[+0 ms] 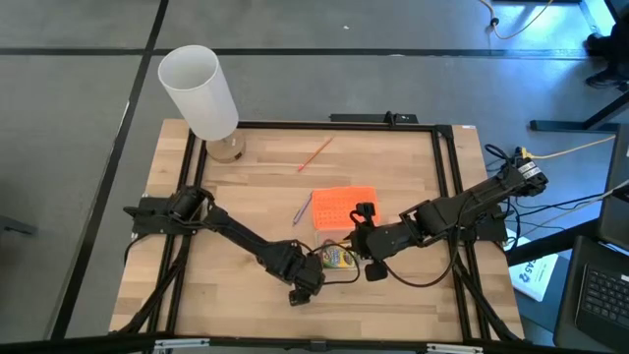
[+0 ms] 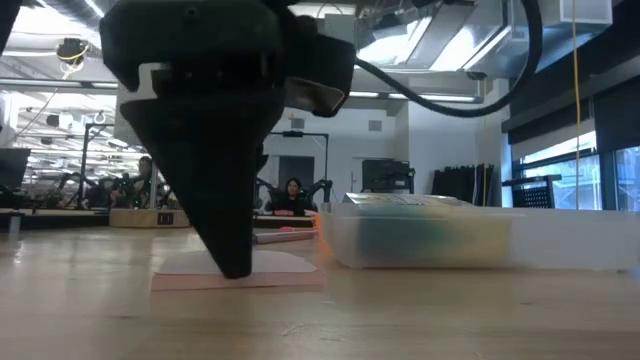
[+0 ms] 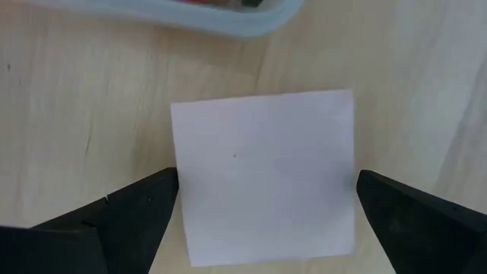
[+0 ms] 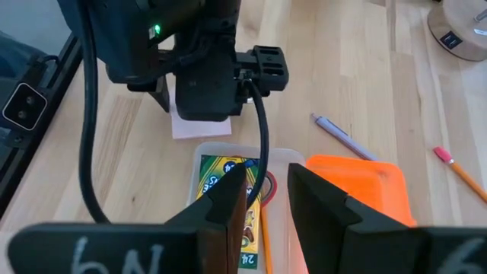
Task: Pack school essentials
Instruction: Put the pink sticky notes into the orange supply box
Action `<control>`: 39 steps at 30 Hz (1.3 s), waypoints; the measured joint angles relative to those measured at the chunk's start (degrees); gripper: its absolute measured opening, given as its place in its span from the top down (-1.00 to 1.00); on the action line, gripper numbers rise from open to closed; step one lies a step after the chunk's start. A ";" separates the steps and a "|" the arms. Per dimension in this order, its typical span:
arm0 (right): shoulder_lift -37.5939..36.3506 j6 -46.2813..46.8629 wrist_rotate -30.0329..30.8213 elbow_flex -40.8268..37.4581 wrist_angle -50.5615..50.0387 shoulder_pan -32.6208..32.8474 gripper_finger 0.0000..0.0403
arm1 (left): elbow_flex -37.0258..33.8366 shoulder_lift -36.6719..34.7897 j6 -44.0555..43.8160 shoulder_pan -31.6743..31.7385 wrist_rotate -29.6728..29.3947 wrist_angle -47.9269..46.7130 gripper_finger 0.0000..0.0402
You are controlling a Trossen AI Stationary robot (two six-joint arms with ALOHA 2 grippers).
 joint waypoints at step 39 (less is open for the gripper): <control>0.02 -0.01 -0.01 0.00 0.07 0.00 0.50 | 0.07 1.01 2.97 -0.17 -2.67 0.23 -0.93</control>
